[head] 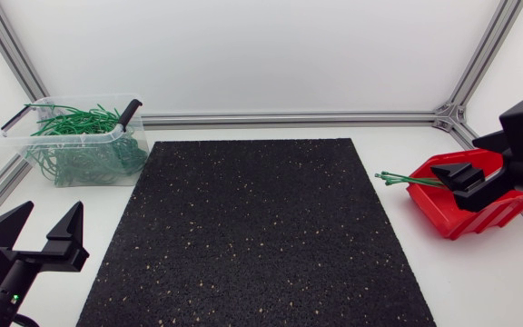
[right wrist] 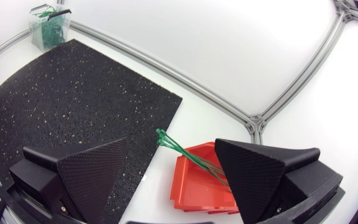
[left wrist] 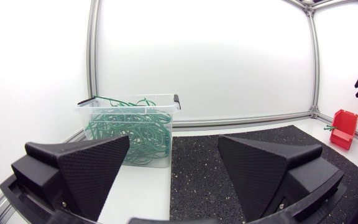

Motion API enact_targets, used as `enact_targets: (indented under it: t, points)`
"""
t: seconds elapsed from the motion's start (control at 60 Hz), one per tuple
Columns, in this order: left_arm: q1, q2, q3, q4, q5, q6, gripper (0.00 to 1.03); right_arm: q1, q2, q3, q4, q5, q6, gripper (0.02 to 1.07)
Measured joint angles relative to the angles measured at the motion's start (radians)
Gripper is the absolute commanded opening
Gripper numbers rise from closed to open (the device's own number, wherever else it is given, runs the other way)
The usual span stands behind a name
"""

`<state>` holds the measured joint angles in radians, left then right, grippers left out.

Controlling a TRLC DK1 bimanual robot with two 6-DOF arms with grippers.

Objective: Take a green cable tie from the red box, thread the tail through the head to close it, then place it in the transparent bin on the left.

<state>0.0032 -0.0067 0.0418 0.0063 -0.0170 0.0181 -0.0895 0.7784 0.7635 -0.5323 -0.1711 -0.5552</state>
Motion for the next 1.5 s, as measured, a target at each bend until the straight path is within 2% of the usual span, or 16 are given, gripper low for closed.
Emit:
enact_targets:
  t: [0.2, 0.317, 0.517, 0.75, 0.983, 1.5]
  points:
    - [0.0, 0.0, 0.0, 0.0, 0.0, 0.0, 0.99, -0.101, 0.33, 0.201, -0.175, -0.169, -0.18, 1.03]
    - [0.0, 0.0, 0.0, 0.0, 0.0, 0.0, 0.99, -0.124, 0.497, 0.304, -0.265, -0.196, -0.306, 1.03]
    - [0.0, 0.0, 0.0, -0.001, 0.0, 0.0, 0.99, -0.149, 0.666, 0.329, -0.28, -0.212, -0.554, 1.03]
    - [0.0, 0.0, 0.0, -0.002, 0.0, 0.0, 0.99, -0.155, 0.755, 0.326, -0.252, -0.218, -0.763, 1.03]
    - [0.0, 0.0, 0.0, -0.002, 0.0, 0.0, 0.99, -0.154, 0.776, 0.23, -0.031, -0.206, -0.883, 1.03]
    - [0.0, 0.0, 0.0, -0.002, 0.0, 0.0, 0.99, -0.087, 0.868, 0.223, 0.021, -0.129, -0.912, 1.03]
